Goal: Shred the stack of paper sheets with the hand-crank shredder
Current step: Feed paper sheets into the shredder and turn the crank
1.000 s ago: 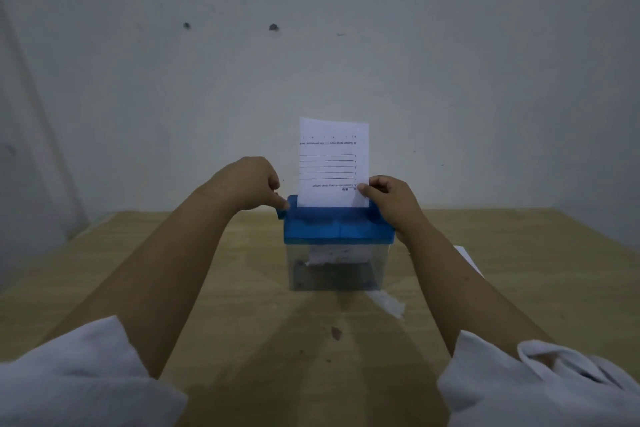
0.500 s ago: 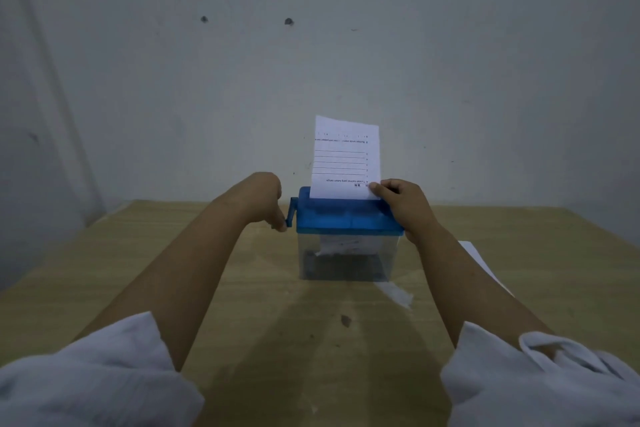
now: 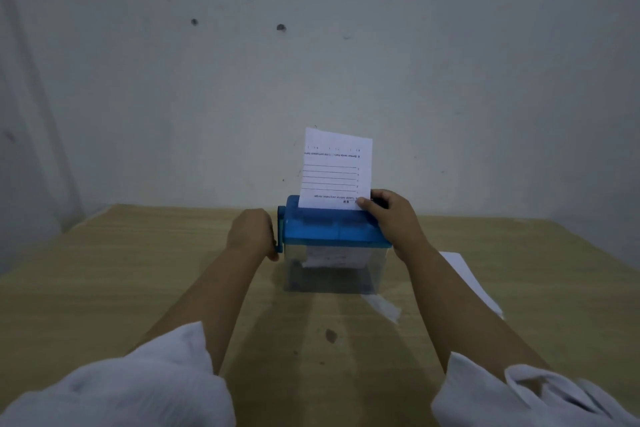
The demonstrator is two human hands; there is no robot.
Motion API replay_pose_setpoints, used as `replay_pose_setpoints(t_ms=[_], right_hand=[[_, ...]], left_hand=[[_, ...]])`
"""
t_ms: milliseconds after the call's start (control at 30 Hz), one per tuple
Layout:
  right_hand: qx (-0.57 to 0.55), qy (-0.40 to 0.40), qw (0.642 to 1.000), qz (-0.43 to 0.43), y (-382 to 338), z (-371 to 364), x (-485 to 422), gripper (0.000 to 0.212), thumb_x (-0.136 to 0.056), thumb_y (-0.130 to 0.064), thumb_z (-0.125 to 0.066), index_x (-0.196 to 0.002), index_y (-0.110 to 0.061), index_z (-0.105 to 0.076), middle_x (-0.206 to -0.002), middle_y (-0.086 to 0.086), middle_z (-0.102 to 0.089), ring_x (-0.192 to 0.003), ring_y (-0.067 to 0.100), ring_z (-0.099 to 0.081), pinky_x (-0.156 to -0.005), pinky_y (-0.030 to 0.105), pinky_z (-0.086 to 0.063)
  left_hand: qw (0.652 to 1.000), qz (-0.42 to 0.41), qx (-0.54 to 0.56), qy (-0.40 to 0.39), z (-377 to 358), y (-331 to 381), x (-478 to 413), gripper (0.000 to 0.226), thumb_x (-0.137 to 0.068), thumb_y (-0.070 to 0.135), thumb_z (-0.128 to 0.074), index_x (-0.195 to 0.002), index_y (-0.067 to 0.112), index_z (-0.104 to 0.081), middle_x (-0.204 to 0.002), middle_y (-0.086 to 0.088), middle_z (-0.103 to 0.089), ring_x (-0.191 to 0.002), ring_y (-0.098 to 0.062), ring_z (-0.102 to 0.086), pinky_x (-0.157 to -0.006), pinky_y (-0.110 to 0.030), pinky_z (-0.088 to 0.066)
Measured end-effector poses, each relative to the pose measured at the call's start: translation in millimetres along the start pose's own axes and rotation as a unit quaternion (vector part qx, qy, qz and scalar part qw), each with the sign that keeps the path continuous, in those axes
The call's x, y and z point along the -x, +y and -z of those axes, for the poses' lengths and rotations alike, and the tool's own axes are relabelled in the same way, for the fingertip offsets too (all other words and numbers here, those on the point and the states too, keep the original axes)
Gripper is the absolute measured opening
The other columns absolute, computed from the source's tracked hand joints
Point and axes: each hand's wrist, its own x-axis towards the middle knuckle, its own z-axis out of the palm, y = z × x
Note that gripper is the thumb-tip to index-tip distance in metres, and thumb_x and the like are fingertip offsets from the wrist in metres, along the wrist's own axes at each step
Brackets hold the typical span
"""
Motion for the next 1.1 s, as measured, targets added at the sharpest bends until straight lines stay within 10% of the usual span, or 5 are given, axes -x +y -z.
replay_pose_setpoints(t_ms=[200, 467, 733, 867, 1100], right_hand=[[0.003, 0.149, 0.982, 0.117, -13, -3, 21, 0.053, -0.09, -0.027, -0.061, -0.136, -0.013, -0.038, -0.126, -0.006, -0.039, -0.116, 0.003, -0.037, -0.092, 0.005, -0.032], [0.293, -0.039, 0.91, 0.29, -19, -32, 56, 0.052, -0.09, -0.039, -0.058, -0.134, -0.014, -0.047, -0.135, 0.002, -0.048, -0.124, 0.013, -0.042, -0.11, 0.031, -0.032], [0.336, 0.015, 0.89, 0.307, 5, -46, 50, 0.055, -0.082, -0.042, -0.066, -0.13, -0.018, -0.051, -0.122, 0.003, -0.056, -0.115, 0.022, -0.051, -0.104, 0.034, -0.032], [0.328, 0.058, 0.884, 0.328, 9, -51, 46, 0.049, -0.081, -0.05, -0.059, -0.12, -0.02, -0.056, -0.111, -0.001, -0.06, -0.103, 0.019, -0.056, -0.094, 0.028, -0.032], [0.308, 0.079, 0.885, 0.341, 8, -54, 45, 0.051, -0.079, -0.056, -0.049, -0.114, -0.02, -0.059, -0.105, -0.003, -0.059, -0.097, 0.015, -0.055, -0.09, 0.026, -0.033]], left_hand=[[0.968, -0.003, 0.25, 0.011, -4, -15, 8, 0.05, -0.079, 0.0, -0.069, -0.127, 0.001, -0.055, -0.125, -0.015, -0.061, -0.112, -0.025, -0.058, -0.09, -0.029, -0.045], [0.665, 0.202, 0.712, -0.098, 2, 7, 47, 0.077, -0.094, 0.035, -0.053, -0.151, 0.009, -0.007, -0.157, -0.017, -0.005, -0.143, -0.041, -0.008, -0.116, -0.046, -0.009], [0.718, 0.199, 0.655, -0.124, 20, 28, 31, 0.079, -0.09, 0.046, -0.058, -0.145, 0.001, -0.023, -0.149, -0.029, -0.024, -0.137, -0.043, -0.026, -0.113, -0.042, -0.021], [0.78, 0.194, 0.577, -0.149, 24, 39, 31, 0.052, -0.092, 0.046, -0.053, -0.074, 0.0, -0.037, -0.066, -0.021, -0.054, -0.061, -0.038, -0.053, -0.04, -0.021, -0.043], [0.762, 0.191, 0.603, -0.139, 33, 46, 22, 0.046, -0.095, 0.042, -0.047, -0.086, -0.003, -0.045, -0.079, -0.016, -0.045, -0.067, -0.033, -0.041, -0.075, -0.037, -0.043]])
